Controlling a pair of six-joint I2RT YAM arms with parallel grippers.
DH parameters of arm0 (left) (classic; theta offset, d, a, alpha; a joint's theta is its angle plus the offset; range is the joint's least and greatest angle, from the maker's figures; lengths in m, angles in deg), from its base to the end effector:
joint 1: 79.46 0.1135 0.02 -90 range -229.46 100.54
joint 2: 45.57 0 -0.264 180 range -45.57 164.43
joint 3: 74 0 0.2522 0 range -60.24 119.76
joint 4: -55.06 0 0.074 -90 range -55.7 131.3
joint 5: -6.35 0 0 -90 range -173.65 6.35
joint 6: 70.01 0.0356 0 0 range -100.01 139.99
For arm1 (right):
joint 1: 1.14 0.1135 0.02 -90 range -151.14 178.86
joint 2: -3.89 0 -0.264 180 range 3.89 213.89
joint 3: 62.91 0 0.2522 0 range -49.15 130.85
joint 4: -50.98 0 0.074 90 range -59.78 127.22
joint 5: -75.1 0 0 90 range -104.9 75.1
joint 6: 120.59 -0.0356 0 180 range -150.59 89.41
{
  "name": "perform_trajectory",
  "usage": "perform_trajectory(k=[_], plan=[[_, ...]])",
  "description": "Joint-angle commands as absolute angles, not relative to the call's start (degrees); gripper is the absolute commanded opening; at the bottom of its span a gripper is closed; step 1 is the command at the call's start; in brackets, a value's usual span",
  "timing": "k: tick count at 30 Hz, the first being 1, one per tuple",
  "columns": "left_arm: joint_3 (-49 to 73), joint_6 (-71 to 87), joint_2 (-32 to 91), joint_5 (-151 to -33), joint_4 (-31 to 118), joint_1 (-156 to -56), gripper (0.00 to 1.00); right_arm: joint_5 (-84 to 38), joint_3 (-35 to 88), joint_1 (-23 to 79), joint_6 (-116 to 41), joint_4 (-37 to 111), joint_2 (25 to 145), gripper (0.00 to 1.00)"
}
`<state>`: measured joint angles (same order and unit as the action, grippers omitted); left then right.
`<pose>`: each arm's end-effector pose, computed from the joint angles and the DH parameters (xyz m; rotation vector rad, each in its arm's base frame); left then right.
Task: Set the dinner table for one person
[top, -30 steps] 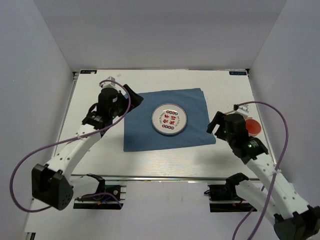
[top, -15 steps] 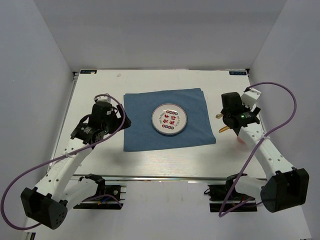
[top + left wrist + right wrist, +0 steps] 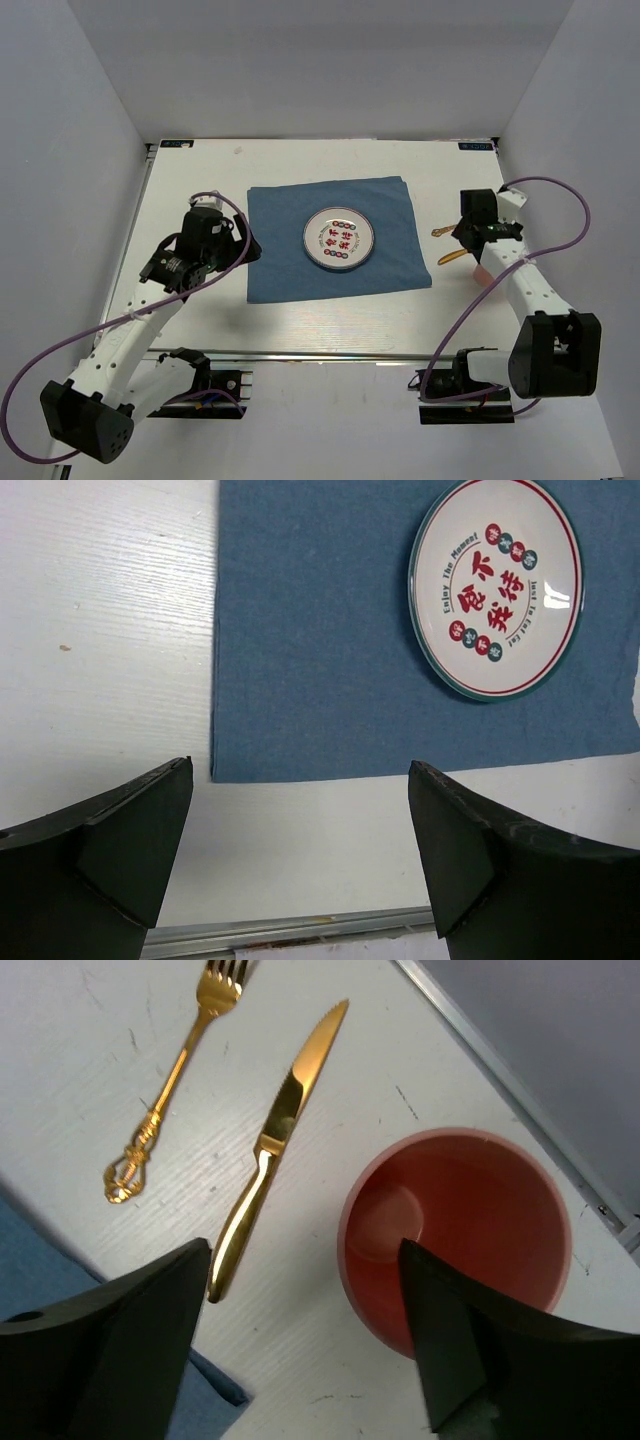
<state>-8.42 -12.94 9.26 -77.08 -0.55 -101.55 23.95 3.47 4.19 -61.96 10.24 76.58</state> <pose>0.1806 -0.0689 0.2992 -0.2803 2.3557 -0.3346 0.2624 0.0021 0.2634 0.7910 2.0695 -0.4627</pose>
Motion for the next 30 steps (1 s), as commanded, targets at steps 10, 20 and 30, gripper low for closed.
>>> perform_trajectory(k=[10,20,30], plan=[[-9.2,-12.2,8.8,-80.3,1.7,-100.7,0.98,24.8,-0.9,3.0,-67.6,10.1,77.0,0.33],[-9.0,-12.8,8.4,-79.3,1.4,-101.3,0.98,17.9,1.6,4.6,-63.5,11.9,63.0,0.00],[-2.7,-8.7,9.2,-70.2,-7.5,-101.3,0.98,-10.9,18.8,10.3,-52.6,19.3,86.0,0.00]])
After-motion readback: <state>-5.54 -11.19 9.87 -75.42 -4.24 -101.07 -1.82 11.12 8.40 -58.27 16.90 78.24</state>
